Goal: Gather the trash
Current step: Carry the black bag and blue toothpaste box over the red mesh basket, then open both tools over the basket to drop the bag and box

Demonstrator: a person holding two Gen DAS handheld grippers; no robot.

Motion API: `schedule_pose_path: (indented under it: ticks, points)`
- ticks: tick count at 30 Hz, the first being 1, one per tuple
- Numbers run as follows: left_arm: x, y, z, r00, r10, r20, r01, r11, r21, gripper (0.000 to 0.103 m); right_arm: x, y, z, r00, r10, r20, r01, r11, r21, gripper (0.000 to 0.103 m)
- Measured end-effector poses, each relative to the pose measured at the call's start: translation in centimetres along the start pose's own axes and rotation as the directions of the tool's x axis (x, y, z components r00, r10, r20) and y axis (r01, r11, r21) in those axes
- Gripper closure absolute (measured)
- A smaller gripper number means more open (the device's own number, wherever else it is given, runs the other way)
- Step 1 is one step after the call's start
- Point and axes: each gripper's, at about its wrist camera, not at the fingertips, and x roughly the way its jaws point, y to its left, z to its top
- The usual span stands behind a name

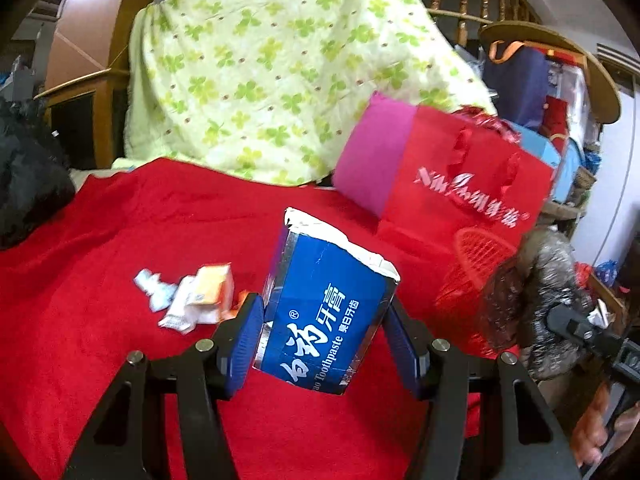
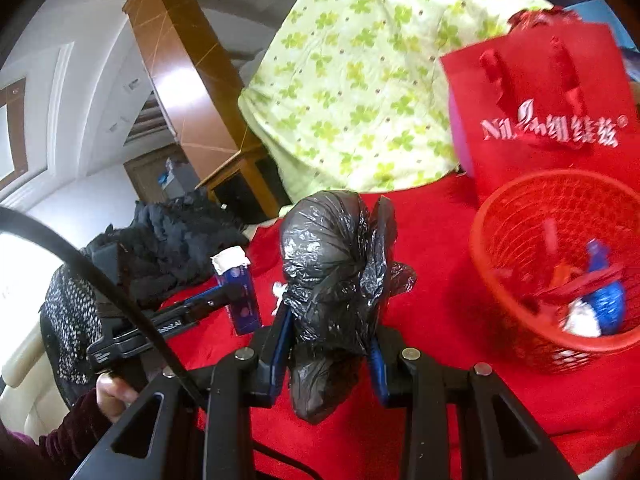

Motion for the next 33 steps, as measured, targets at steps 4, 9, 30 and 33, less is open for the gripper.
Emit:
schedule_pose_path:
  ticks: [4,9,30,33]
  points:
    - [-0.3,-3.0,1.4,0.998,-0.054,0.033,0.054,0.998,0.026,0.041,-2.1,-1.0,1.1,0.998,-0.039,0.045,0.038,0.999,0.006,0.067]
    - [-0.1,-6.3,2.9,0.991,-0.117,0.063,0.114,0.992,0.046,0.041,-5.1,-2.9,2.1,0.99,-0.094,0.104,0.091,0.995,0.026,0.067]
    - [3.6,-17.6,5.7,0.923,-0.38,0.069,0.371,0.922,0.11,0.041,-11.6,-11.1,4.4,0.933,-0.296,0.207,0.268,0.951,0.152,0.067]
    - [4.4,-18.6,5.6,0.912,-0.406,0.058,0.398,0.91,0.114,0.041,-11.8,-12.0,4.4,0.93,-0.301,0.209,0.268,0.948,0.172,0.067]
